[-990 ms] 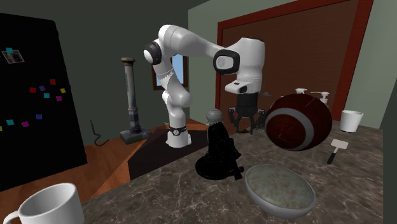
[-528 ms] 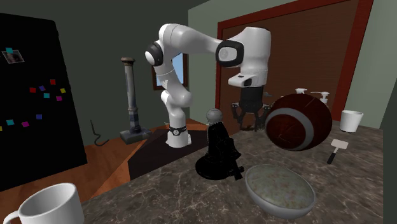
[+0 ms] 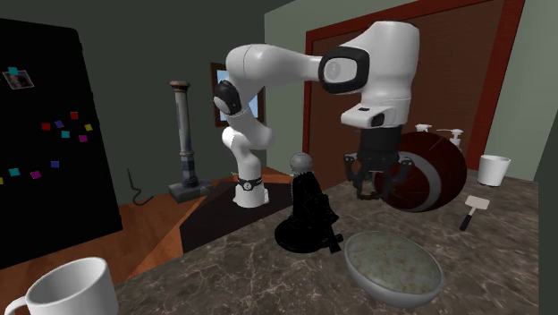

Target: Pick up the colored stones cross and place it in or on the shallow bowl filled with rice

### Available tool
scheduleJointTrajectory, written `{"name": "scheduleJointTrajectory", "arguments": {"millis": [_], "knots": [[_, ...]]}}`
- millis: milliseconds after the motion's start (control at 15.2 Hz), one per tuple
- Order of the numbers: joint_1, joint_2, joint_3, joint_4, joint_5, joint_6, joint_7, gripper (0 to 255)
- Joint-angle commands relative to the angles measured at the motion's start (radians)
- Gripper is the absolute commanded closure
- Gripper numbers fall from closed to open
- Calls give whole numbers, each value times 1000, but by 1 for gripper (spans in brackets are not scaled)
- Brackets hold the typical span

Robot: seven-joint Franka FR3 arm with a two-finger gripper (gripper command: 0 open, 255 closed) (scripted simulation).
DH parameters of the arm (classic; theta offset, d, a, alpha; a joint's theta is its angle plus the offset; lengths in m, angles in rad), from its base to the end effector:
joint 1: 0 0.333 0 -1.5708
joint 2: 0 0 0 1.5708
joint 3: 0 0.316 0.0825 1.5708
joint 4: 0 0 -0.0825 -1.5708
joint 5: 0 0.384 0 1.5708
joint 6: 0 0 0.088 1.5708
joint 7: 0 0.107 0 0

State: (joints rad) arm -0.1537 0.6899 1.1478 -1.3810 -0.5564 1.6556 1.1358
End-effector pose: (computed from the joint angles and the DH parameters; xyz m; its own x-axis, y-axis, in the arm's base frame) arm 0.5390 0.4068 0.4700 0.9824 -0.1724 -0.0718 -0.1731 -0.9849 -0.0039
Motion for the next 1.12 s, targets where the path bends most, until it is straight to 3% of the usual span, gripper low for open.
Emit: {"name": "scheduleJointTrajectory", "arguments": {"millis": [0, 198, 264, 528, 1056], "knots": [[108, 75, -59, 163, -41, -64, -26, 255], [299, 211, -147, 496, -105, -187, -100, 255], [487, 338, -224, 848, -153, -311, -191, 255], [382, 294, -192, 641, -135, -209, -141, 255], [298, 287, -178, 462, -135, -88, -102, 255]]}}
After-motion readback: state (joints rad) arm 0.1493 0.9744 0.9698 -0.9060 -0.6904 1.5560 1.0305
